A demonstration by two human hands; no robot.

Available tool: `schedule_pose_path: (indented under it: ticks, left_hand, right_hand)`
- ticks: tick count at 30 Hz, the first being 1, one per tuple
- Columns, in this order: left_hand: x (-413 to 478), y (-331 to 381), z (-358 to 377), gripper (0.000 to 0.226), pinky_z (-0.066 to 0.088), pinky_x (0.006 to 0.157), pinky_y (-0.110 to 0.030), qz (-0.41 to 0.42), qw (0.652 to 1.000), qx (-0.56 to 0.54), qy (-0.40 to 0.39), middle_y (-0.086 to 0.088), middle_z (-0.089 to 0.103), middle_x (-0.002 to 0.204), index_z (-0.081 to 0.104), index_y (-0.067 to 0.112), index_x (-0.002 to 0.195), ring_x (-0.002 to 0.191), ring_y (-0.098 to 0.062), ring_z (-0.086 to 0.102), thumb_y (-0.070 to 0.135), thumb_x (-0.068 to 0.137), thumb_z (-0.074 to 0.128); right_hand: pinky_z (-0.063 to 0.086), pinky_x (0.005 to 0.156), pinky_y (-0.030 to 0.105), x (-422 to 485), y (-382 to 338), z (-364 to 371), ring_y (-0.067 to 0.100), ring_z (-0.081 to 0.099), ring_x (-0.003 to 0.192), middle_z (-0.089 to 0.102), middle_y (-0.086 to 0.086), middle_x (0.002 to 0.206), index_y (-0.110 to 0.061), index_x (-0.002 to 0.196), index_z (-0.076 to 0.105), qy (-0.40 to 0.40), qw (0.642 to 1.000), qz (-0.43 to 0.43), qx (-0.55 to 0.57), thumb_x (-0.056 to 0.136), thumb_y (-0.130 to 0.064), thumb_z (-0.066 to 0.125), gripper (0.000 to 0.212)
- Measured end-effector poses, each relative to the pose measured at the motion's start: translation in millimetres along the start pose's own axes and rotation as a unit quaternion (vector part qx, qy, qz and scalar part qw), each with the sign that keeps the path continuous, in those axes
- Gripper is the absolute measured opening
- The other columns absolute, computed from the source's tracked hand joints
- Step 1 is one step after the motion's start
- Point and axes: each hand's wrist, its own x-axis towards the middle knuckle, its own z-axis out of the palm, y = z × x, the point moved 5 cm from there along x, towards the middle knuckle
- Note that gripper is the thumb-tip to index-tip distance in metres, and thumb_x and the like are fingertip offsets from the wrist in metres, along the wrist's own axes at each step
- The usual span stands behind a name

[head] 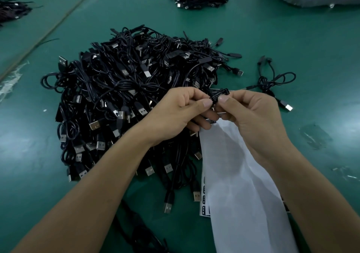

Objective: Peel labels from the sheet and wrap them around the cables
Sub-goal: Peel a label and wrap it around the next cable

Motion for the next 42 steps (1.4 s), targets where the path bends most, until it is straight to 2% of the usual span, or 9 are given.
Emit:
schedule_pose_path:
  ticks: [3,7,12,16,21,25,30,39,42]
  left_hand:
    - [0.6,-0.4,-0.2,0.014,0.052,0.052,-0.018,0.008,1.0,0.004,0.002,0.0,0.075,0.076,0.068,0.013,0.096,0.062,-0.009,0.069,0.018,0.102,0.056]
    - [0.8,0.8,-0.3,0.017,0.041,0.043,-0.014,0.019,0.999,0.047,0.005,0.007,0.067,0.064,0.069,0.012,0.098,0.049,-0.002,0.055,0.016,0.103,0.053]
    - [2.5,-1.9,0.4,0.028,0.028,0.042,-0.008,0.007,0.999,0.045,0.003,0.014,0.052,0.054,0.065,-0.006,0.11,0.043,0.0,0.036,0.008,0.106,0.041]
    - [2.6,-3.8,0.0,0.03,0.031,0.045,-0.006,-0.003,0.999,0.047,0.005,0.016,0.048,0.054,0.065,-0.003,0.11,0.044,0.001,0.038,0.002,0.103,0.037]
    - [1.5,-2.2,0.6,0.029,0.03,0.044,-0.007,-0.004,0.999,0.053,0.007,0.014,0.051,0.052,0.063,-0.01,0.111,0.042,0.002,0.037,0.0,0.103,0.037]
    - [1.2,0.0,1.4,0.029,0.026,0.043,-0.013,-0.008,0.998,0.056,0.009,0.013,0.053,0.052,0.066,0.003,0.112,0.045,-0.002,0.033,0.002,0.104,0.038]
    - [0.6,0.8,1.7,0.03,0.026,0.042,-0.013,-0.011,0.998,0.057,0.008,0.014,0.052,0.053,0.066,0.004,0.113,0.045,-0.001,0.032,0.004,0.105,0.038]
    - [0.5,-0.5,2.6,0.028,0.031,0.044,-0.004,-0.013,0.999,0.03,-0.001,0.015,0.049,0.053,0.065,0.0,0.111,0.041,0.002,0.04,0.003,0.105,0.038]
    - [0.1,0.5,2.3,0.026,0.032,0.045,-0.005,-0.005,0.999,0.036,-0.002,0.013,0.048,0.055,0.063,-0.009,0.111,0.044,0.002,0.04,0.007,0.104,0.044]
  right_hand:
    - [0.058,0.079,0.03,0.5,0.6,-1.9,0.017,0.066,0.076,0.074,0.003,0.075,-0.011,0.082,0.073,0.0,1.0,0.003,-0.001,0.093,-0.014,0.069,0.012]
    - [0.058,0.076,0.024,0.6,0.3,-3.7,0.012,0.066,0.072,0.073,-0.001,0.071,-0.011,0.081,0.074,0.002,1.0,0.005,-0.003,0.093,-0.013,0.069,0.012]
    - [0.055,0.071,0.02,0.8,-2.3,-5.5,0.008,0.063,0.068,0.073,0.001,0.073,-0.012,0.081,0.074,0.002,1.0,0.005,-0.006,0.092,-0.012,0.07,0.012]
    - [0.049,0.065,0.02,-0.3,-3.6,-3.5,0.008,0.055,0.064,0.064,0.001,0.066,-0.012,0.075,0.073,-0.015,0.999,0.002,-0.028,0.091,-0.016,0.072,0.016]
    - [0.049,0.062,0.016,-1.6,-4.2,-2.0,0.006,0.055,0.06,0.064,-0.002,0.064,-0.012,0.075,0.073,-0.007,1.0,0.001,-0.029,0.09,-0.016,0.073,0.015]
    - [0.045,0.057,0.012,-2.3,-5.6,-1.7,0.001,0.052,0.055,0.062,-0.009,0.058,-0.016,0.072,0.073,0.0,0.999,-0.002,-0.035,0.089,-0.016,0.074,0.017]
    - [0.046,0.059,0.011,-3.3,-8.0,-0.6,0.0,0.054,0.056,0.064,-0.009,0.059,-0.02,0.071,0.073,-0.004,0.999,-0.011,-0.039,0.089,-0.016,0.074,0.019]
    - [0.045,0.058,0.012,-3.7,-9.2,0.1,-0.001,0.052,0.055,0.063,-0.012,0.057,-0.02,0.07,0.073,0.0,0.999,-0.019,-0.047,0.089,-0.016,0.074,0.019]
    - [0.046,0.058,0.013,-3.9,-8.8,0.3,0.001,0.053,0.056,0.064,-0.011,0.058,-0.019,0.071,0.073,0.005,0.999,-0.018,-0.046,0.088,-0.016,0.075,0.017]
